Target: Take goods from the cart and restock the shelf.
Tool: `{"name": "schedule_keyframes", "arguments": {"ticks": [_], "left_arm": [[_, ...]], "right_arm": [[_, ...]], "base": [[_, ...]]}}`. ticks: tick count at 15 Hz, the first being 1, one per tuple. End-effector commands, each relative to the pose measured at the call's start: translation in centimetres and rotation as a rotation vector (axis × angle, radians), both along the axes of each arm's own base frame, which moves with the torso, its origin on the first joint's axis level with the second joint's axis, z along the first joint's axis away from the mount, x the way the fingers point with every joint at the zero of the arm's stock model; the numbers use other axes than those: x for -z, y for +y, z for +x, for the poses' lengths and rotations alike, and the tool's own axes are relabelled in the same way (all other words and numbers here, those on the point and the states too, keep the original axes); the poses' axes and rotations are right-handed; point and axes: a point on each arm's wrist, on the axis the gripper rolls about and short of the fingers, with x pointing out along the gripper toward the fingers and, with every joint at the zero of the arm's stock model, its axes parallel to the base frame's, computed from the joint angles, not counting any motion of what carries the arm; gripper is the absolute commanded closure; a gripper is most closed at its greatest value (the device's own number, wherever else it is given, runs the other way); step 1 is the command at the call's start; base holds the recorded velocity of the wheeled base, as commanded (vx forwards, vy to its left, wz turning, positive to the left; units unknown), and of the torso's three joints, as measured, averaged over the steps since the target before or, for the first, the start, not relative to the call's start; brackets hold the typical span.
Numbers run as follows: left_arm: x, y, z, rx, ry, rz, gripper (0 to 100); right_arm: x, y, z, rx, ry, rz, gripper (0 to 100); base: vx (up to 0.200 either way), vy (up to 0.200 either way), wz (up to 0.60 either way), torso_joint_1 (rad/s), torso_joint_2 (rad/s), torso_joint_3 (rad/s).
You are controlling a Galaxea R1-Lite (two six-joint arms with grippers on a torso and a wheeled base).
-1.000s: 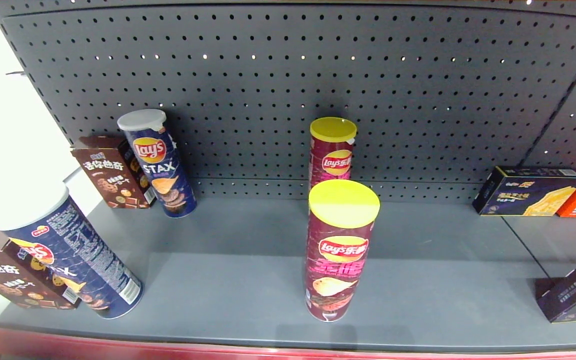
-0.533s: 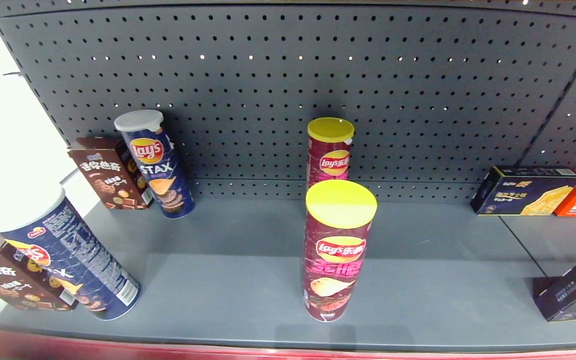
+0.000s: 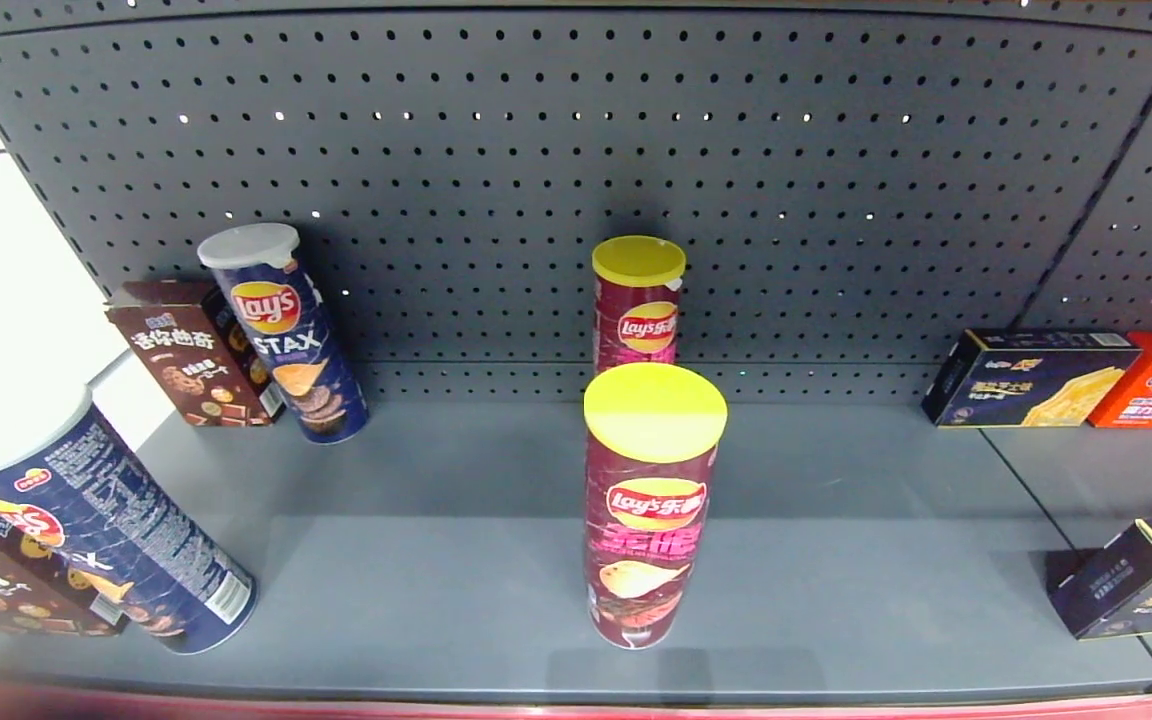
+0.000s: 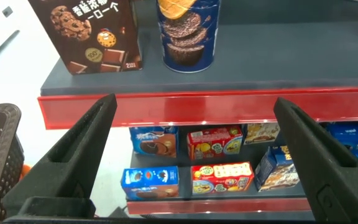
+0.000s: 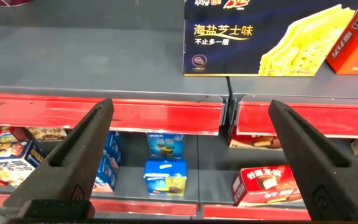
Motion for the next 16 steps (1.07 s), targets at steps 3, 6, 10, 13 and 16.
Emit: {"name": "schedule_keyframes", "arguments": {"ticks": [3,6,10,13,16], "left_arm": [[0.0,0.0,0.01,-0.001,0.001,0.001,0],[0.0,0.0,0.01,-0.001,0.001,0.003,0],[0.0,0.0,0.01,-0.001,0.001,0.0,0],[0.0,0.0,0.01,-0.002,0.001,-0.002,0],[0.0,0.0,0.01,-0.001,0.001,0.003,0]], "right_arm": [[-0.02,0.0,-0.01,-0.001,-0.001,0.0,0],[0.02,0.0,0.02,-0.001,0.002,0.0,0],[0.02,0.0,0.02,-0.001,0.002,0.0,0],[0.02,0.0,0.02,-0.001,0.002,0.0,0],[0.02,0.0,0.02,-0.001,0.002,0.0,0]], "base": [[0.0,0.0,0.0,0.0,0.0,0.0],[0.0,0.0,0.0,0.0,0.0,0.0],[0.0,0.0,0.0,0.0,0.0,0.0],[0.0,0.0,0.0,0.0,0.0,0.0],[-0.067,0.0,0.0,0.001,0.0,0.001]]}}
